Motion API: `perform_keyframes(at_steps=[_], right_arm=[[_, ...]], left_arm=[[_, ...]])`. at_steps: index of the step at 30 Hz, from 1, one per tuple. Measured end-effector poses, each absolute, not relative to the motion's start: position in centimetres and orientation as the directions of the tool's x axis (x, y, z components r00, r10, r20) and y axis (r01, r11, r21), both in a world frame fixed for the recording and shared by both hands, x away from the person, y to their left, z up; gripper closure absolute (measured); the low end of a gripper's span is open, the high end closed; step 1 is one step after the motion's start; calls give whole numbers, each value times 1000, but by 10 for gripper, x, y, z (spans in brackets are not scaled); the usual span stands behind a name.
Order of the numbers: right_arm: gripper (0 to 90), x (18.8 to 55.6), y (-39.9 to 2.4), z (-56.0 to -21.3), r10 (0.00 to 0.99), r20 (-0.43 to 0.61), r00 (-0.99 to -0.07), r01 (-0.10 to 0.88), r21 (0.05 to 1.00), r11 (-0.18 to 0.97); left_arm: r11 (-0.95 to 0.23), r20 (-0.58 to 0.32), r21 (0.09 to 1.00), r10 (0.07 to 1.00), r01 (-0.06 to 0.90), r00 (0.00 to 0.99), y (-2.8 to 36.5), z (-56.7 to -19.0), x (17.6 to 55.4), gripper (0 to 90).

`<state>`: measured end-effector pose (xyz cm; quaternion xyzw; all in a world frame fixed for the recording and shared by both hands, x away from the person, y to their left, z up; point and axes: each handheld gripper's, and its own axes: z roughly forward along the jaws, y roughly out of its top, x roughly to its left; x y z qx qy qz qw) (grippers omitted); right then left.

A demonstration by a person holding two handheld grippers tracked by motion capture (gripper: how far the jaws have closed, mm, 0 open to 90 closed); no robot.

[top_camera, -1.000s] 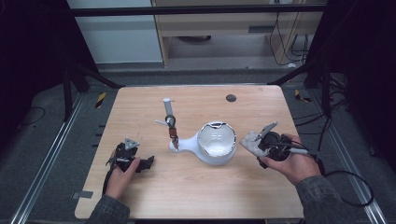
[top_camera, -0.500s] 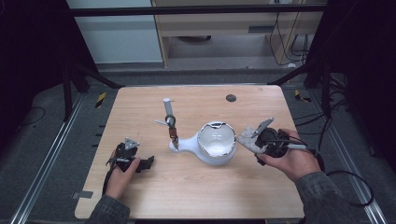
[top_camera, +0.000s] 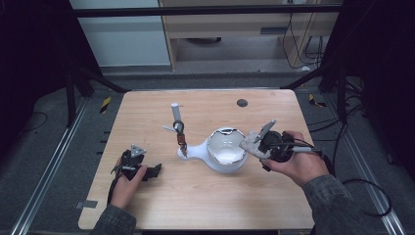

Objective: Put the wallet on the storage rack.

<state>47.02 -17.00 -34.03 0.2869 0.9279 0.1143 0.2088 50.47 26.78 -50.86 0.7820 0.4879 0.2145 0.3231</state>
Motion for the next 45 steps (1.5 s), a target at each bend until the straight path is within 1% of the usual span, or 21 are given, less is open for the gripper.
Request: perform_keyframes(at_steps=[14,23,45], right_arm=[[308,475,-155,-338,542,-327,-774,457,302,836],[308,484,-136,-345,509,-319,-799,437,271,857],[308,499,-104,-364,482,-278,-831,440,202,875]], left_arm=[[-318,23,714,901,624,433,268,-508,505,0],[-318,23,714,901,624,434,268,-508,505,0],[-318,21,714,900,624,435,268,-509,505,0]])
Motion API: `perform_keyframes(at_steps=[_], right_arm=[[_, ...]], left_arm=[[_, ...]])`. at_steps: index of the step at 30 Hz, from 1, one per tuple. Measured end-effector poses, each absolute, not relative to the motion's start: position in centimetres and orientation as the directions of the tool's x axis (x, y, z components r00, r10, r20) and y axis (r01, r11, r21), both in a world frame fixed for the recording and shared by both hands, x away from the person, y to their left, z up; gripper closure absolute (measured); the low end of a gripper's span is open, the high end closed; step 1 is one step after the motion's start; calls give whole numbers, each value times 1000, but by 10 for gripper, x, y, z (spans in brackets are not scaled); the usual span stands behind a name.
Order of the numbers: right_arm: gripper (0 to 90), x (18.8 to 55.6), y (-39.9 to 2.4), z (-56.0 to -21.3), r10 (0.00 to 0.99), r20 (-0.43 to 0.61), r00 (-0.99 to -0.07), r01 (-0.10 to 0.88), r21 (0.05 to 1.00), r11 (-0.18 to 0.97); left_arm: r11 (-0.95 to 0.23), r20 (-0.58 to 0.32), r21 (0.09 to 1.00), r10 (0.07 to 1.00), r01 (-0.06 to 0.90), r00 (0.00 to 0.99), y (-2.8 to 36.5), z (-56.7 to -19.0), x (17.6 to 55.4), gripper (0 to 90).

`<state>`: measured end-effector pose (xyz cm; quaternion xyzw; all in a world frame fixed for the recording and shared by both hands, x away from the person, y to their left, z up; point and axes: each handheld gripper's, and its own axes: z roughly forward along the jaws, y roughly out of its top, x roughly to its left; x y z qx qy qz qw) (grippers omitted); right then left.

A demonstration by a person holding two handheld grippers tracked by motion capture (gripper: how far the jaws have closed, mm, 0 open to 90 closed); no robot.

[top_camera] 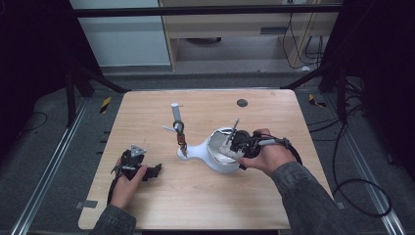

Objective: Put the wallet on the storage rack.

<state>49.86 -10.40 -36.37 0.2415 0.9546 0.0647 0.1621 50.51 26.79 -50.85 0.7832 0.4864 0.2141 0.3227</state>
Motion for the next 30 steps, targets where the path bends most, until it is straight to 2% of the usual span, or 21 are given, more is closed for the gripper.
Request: perform_keyframes(at_steps=[30], right_arm=[[308,516,-88,-368,483,-249,-840,459,148,876]], left_arm=[[-321,20,713,898,623,439,268,-508,505,0]])
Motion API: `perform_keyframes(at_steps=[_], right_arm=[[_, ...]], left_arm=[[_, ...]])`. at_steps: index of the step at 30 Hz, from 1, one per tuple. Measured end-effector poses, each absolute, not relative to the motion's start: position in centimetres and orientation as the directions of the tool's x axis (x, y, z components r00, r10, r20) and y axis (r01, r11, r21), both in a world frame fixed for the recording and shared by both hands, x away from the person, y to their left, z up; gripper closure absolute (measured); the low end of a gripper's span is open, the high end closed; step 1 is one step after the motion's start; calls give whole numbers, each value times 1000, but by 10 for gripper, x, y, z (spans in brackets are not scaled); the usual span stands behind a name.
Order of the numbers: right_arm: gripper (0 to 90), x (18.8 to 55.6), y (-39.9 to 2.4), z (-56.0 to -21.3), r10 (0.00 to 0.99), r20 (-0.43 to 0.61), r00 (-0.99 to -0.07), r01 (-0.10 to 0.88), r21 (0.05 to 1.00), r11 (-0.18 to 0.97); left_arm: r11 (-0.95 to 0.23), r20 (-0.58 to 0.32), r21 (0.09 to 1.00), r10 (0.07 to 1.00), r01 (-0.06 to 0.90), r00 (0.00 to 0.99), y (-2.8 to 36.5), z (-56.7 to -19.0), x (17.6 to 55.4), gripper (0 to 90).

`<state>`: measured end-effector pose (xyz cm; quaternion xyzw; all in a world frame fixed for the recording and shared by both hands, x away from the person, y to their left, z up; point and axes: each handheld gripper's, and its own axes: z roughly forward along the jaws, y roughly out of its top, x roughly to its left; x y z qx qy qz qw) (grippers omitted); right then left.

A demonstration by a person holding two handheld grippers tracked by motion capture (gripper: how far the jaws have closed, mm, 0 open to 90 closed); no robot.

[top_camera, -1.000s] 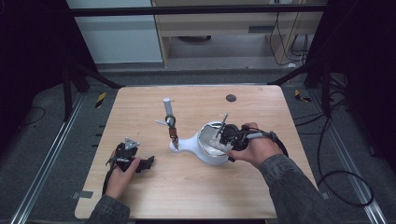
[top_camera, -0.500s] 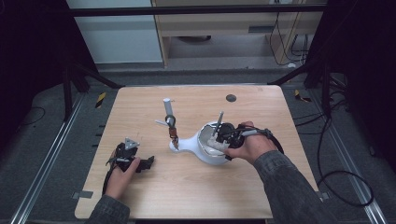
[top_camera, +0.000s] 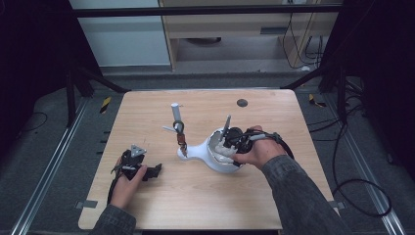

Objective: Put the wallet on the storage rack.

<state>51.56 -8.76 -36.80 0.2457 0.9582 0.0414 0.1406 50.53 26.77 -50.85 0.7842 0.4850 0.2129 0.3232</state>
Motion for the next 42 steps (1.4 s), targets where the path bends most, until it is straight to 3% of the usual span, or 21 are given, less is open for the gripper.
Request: perform_keyframes(at_steps=[42], right_arm=[[306,521,-75,-378,463,-267,-845,442,139,886]], left_arm=[[-322,19,714,897,621,442,267,-509,505,0]])
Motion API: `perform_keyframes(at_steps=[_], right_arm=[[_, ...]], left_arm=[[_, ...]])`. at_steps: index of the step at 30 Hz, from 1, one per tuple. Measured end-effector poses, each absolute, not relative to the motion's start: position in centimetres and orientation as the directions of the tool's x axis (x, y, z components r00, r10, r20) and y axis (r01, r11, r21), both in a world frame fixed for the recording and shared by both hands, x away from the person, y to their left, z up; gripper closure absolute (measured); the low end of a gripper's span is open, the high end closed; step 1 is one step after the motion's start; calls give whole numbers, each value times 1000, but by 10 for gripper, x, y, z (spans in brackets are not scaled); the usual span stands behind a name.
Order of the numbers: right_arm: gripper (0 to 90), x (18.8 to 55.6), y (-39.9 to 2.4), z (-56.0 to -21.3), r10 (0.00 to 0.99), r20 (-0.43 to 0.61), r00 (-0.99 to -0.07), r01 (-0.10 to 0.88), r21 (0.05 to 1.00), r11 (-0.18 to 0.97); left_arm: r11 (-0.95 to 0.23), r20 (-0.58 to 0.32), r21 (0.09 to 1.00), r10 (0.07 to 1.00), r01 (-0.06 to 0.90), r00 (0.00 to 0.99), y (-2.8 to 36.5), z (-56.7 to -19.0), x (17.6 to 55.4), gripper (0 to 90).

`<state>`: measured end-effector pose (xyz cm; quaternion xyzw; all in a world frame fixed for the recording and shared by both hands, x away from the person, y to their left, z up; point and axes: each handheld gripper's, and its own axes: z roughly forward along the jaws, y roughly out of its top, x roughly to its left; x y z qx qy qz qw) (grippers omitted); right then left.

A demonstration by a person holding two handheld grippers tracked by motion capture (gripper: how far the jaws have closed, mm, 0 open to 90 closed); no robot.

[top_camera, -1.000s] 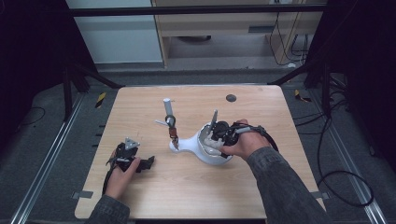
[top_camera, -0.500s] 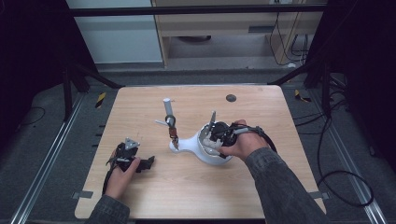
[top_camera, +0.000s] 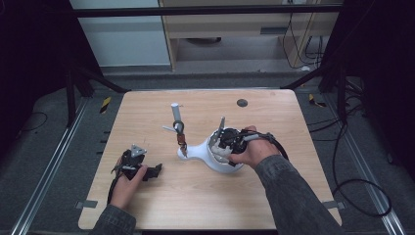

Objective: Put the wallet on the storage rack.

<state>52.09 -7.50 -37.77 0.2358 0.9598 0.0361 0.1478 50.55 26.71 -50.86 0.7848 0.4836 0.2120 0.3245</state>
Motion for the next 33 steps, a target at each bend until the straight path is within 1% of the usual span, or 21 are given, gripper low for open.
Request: perform_keyframes(at_steps=[13,16,17,19,20,23,33], right_arm=[[305,527,-72,-382,461,-260,-848,444,127,887],[298,528,-72,-382,470,-257,-845,449,136,883],[290,528,-72,-382,474,-258,-842,452,144,881],[207,529,-71,-381,494,-262,-829,464,171,869],[200,529,-71,-380,505,-257,-824,473,180,862],[208,529,-72,-376,514,-252,-820,476,199,857],[214,526,-74,-374,515,-249,-820,473,210,856]], left_arm=[[-323,20,713,896,622,443,267,-508,505,0],[-323,20,713,896,622,443,267,-508,505,0],[-323,19,713,896,623,443,267,-508,505,0],[-323,20,713,896,622,443,267,-508,505,0],[-322,19,714,896,621,443,267,-509,506,0],[-323,19,714,896,621,444,267,-509,505,0],[-323,19,714,896,621,444,267,-509,506,0]])
